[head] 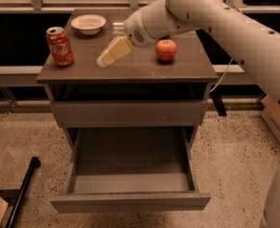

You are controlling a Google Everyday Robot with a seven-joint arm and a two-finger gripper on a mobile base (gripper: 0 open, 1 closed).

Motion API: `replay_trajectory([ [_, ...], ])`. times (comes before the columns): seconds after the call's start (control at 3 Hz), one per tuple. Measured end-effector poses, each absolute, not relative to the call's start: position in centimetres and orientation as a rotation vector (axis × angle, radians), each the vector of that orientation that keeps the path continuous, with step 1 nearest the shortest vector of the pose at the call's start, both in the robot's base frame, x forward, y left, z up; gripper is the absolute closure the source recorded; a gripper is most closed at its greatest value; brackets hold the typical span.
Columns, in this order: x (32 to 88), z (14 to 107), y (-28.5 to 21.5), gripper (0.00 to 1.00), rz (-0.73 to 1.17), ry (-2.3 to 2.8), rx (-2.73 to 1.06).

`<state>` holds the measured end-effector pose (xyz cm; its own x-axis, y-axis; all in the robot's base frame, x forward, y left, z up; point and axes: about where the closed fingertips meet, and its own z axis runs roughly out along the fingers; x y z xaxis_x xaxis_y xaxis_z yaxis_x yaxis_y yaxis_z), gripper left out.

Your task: Place coke can into middle drawer

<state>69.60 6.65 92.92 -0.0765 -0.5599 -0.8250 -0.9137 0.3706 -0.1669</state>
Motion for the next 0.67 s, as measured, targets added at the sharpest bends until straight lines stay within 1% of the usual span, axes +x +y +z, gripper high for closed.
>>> replay_trajectory([
  [0.33,69.6,92.9,6.7,0.0,0.507,1.755,-1.302],
  [0.67,69.1,93.0,8.0,0.0,0.55,1.713,-1.263],
])
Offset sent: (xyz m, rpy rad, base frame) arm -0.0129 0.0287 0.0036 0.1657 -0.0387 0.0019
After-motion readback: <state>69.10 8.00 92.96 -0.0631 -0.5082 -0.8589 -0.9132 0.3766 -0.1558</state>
